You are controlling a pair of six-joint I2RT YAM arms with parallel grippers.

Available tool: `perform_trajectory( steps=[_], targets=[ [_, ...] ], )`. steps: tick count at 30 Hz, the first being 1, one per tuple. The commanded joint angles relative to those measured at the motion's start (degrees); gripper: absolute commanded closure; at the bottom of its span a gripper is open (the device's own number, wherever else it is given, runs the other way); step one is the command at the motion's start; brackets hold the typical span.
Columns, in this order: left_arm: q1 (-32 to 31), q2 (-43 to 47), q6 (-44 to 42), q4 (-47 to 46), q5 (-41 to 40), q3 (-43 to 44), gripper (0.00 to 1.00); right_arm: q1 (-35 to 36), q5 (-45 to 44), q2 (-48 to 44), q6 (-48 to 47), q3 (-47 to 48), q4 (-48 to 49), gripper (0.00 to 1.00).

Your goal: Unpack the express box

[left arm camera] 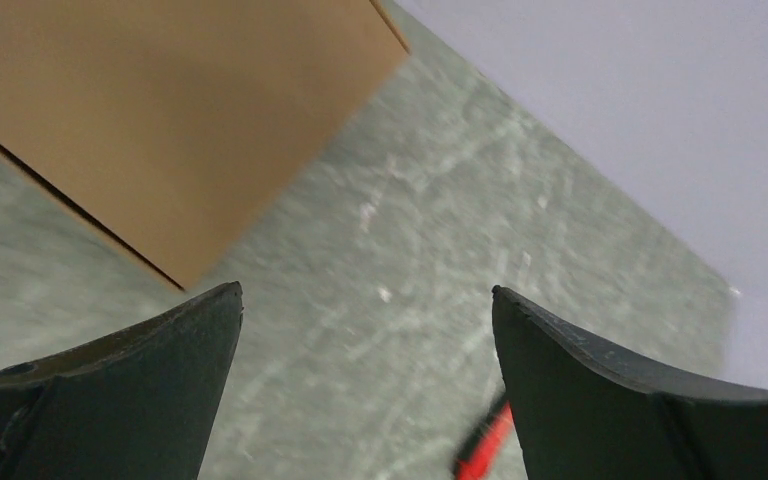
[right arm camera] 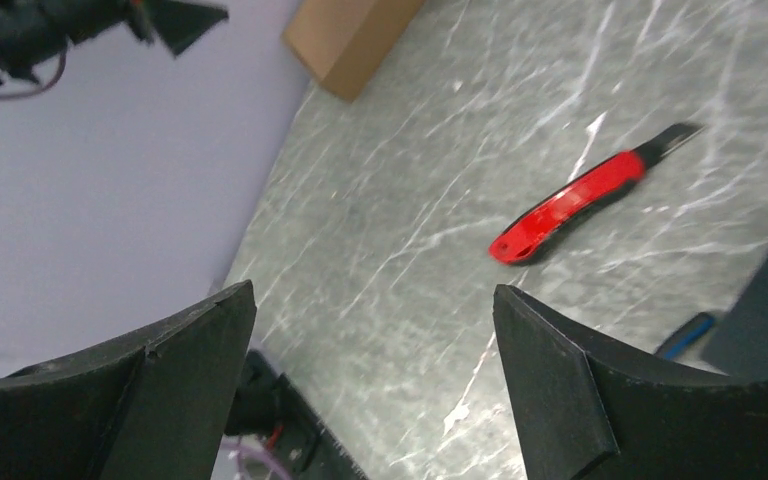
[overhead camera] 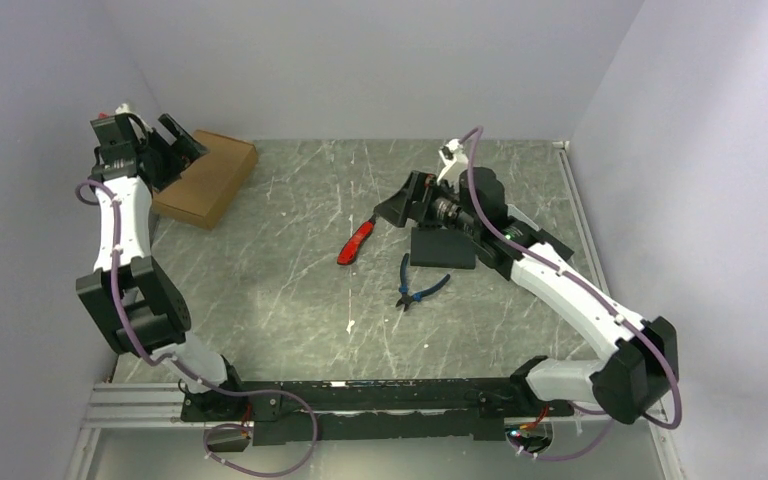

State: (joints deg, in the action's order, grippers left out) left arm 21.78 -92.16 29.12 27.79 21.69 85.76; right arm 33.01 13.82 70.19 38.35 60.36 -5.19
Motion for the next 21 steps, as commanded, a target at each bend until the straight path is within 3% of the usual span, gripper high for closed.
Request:
perform_trajectory(
  steps=[1, 3, 7, 13, 21],
  targets=[
    [0.1, -4.9, -9.7, -3.2, -10.5, 6.8, 0.01, -0.3, 11.9, 3.4, 4.6, 0.6, 4.7, 0.09],
    [-0.3, -8.8, -12.6, -6.9, -10.7, 8.9, 0.01, -0.3, 14.4, 4.4, 5.2, 0.7, 4.9, 0.09],
    [-0.4, -19.4, -12.9, -5.0, -15.2, 18.5, 0.01, -0.2, 17.0, 4.0, 6.5, -0.8, 7.1, 0.09],
    [-1.5, -35.1, -13.7, -4.6, -19.5, 33.0, 0.01, -0.2, 14.6, 1.9, 2.0, 0.6, -1.4, 0.09],
    [-7.4, -47.7, -28.2, -9.1, -31.3, 45.6, 0.01, -0.3, 10.4, 1.7, -0.5, 1.1, -9.2, 0.09]
  ],
)
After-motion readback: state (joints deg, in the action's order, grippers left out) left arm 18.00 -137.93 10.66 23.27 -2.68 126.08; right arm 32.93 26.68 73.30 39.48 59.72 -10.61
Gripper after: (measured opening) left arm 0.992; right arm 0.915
